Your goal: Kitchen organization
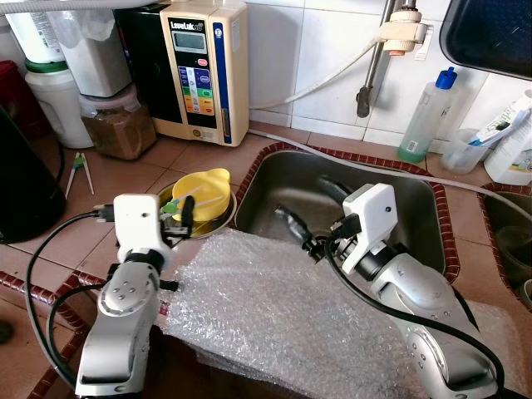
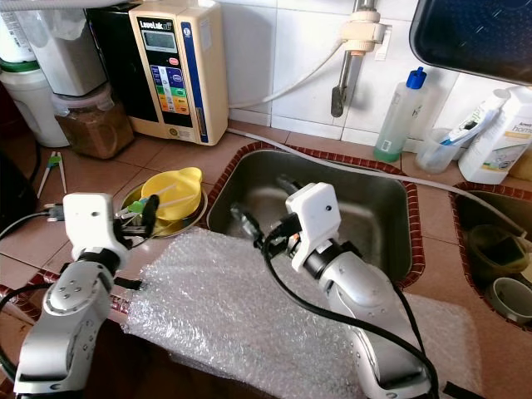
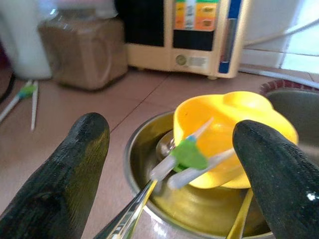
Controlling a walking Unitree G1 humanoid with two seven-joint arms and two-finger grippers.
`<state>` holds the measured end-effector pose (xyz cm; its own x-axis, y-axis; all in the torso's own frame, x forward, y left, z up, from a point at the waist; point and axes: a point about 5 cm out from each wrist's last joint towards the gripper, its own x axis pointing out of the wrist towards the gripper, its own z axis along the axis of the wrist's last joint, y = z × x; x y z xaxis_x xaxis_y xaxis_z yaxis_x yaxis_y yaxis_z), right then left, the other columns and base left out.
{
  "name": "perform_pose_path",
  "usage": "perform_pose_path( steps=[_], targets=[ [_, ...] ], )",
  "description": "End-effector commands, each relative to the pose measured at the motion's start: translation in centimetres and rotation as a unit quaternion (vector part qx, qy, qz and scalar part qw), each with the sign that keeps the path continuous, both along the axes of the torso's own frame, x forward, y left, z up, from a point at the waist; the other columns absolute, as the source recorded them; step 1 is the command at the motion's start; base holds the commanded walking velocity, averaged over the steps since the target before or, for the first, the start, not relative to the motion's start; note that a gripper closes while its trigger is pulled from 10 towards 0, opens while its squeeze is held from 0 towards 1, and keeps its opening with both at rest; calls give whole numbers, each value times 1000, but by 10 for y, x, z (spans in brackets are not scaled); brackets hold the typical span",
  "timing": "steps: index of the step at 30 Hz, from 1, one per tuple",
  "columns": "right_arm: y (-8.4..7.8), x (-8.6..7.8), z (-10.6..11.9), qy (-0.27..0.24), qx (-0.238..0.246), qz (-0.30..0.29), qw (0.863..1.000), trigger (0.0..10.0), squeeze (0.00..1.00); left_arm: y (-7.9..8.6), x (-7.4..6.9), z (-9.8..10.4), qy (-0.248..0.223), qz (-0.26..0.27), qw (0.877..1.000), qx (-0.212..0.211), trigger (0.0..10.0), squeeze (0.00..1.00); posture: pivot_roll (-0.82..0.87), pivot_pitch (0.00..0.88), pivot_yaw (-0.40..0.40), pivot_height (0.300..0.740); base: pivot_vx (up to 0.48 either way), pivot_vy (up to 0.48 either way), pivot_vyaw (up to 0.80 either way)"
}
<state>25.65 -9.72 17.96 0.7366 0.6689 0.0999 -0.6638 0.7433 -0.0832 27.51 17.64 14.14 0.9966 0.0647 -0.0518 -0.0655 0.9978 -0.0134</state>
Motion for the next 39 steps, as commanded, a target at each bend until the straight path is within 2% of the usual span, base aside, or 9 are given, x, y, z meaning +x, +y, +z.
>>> perform_pose_path(
  steps=[1,5,6,7,8,9,10,18,39],
  targets=[
    [5,-6,1,1,-5,30,1000,10000,0,-2,1,-9,23,-14,999,-17,10000,0,-63,6,1,740,0,0,0],
    [7,-9,-2,8,-13,42,999,10000,0,-6,3,-10,25,-31,999,-28,10000,0,-66,5,2,740,0,0,0],
    [7,-8,-4,11,-16,40,999,10000,0,-9,5,-11,31,-43,998,-31,5294,0,-69,4,3,740,0,0,0],
    [7,-8,-4,11,-17,39,999,10000,0,-10,5,-12,34,-49,998,-32,5294,0,-69,4,4,740,0,0,0],
    [7,-8,-7,19,-19,38,999,10000,0,-11,7,-13,36,-53,997,-38,3490,0,-69,3,5,740,0,0,0],
    [7,-8,-8,21,-20,40,999,10000,0,-12,7,-13,38,-55,997,-42,1059,0,-70,2,5,740,0,0,0],
    [7,-8,-9,22,-22,41,999,10000,0,-12,8,-14,39,-58,996,-46,0,0,-70,2,5,740,0,0,0],
    [3,-6,-9,20,-25,44,999,10000,0,-13,13,-20,53,-42,993,-99,0,0,-70,0,3,740,0,0,0],
    [3,-6,-12,19,-36,61,997,10000,0,-4,16,-16,11,-2,991,-134,0,0,-59,0,-1,740,0,0,0]
  ],
)
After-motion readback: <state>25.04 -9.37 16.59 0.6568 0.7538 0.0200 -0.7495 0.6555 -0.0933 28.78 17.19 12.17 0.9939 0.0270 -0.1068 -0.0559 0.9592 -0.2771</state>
